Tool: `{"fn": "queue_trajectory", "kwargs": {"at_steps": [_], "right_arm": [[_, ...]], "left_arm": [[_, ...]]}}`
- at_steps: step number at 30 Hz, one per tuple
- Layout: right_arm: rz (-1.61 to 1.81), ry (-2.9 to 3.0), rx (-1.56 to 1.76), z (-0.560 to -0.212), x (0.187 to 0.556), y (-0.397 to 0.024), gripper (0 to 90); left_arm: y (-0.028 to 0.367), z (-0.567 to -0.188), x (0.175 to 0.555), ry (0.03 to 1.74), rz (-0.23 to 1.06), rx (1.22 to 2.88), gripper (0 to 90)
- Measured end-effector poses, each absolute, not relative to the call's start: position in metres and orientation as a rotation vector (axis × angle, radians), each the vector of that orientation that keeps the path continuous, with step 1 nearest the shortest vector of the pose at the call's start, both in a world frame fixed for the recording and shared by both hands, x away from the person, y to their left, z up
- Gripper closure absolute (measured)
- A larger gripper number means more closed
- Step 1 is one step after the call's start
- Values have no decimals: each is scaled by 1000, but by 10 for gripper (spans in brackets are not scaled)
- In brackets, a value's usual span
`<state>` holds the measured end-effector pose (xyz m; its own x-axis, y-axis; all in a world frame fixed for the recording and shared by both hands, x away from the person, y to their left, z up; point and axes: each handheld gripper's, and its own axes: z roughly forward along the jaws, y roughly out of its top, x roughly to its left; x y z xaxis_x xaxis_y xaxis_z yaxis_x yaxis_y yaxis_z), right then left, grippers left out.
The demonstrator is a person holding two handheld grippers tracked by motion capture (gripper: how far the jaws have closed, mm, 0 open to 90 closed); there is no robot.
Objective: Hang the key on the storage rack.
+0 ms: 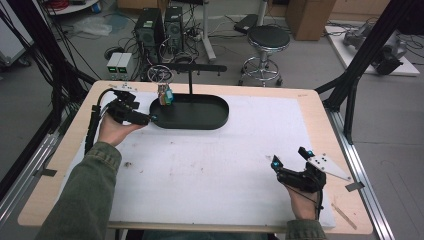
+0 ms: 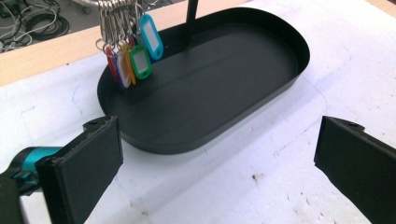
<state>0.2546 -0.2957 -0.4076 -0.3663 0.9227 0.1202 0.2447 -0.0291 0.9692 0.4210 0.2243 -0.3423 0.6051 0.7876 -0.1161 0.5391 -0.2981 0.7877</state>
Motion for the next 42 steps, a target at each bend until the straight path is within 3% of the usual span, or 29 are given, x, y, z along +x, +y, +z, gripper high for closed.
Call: {"fn": "queue_trajectory", "kwargs": {"at_steps": [42], "right_arm": [[1420,1651,1235,-408,256,-295,5]], "left_arm": [[263,-377,349,1094,475,1942,17]]}}
